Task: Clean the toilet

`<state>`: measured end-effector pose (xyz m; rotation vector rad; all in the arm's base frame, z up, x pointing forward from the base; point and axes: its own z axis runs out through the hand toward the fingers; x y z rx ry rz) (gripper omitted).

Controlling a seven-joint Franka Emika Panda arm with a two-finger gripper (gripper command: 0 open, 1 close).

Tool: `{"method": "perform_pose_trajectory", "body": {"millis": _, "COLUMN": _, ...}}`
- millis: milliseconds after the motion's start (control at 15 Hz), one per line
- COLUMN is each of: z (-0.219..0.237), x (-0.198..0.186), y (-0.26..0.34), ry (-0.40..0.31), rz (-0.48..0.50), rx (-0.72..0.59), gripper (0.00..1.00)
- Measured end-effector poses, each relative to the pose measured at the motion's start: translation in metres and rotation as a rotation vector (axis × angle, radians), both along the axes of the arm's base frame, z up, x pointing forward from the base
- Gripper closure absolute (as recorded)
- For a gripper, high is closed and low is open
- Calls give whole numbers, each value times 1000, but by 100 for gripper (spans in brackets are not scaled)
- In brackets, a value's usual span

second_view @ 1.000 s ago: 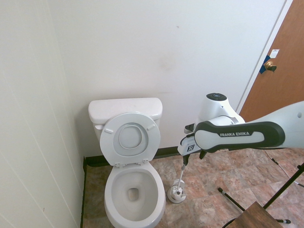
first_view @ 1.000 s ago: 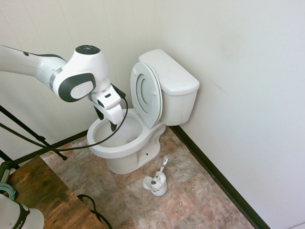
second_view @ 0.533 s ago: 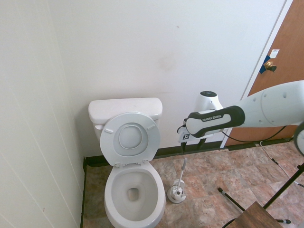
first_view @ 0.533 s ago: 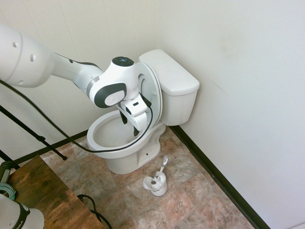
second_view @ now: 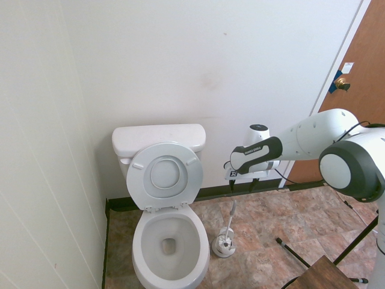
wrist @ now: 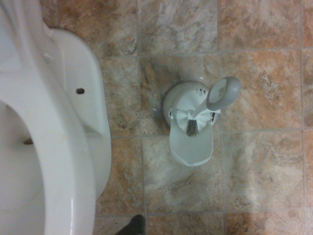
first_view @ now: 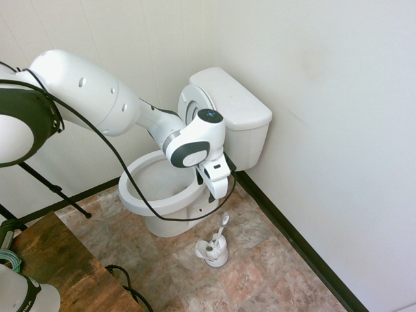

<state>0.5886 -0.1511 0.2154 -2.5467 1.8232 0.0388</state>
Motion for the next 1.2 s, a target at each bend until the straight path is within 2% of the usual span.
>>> {"method": "perform_pose_trajectory", "body": {"millis": 400, "z": -29, "x": 5, "y": -18, "ry": -23, "rz": -69, "rx": 18, "gripper": 0}}
{"method": "perform_pose_trajectory", "body": {"millis": 733, "z": -79, "x": 17, "y": -39, "ry": -22, "rz": -123, "rx": 45, "gripper": 0}}
{"method": "perform_pose_trajectory", "body": {"millis": 1200, "z": -162, "x": 56, "y": -47, "ry": 13, "rz": -142, "rx": 35, "gripper": 0}}
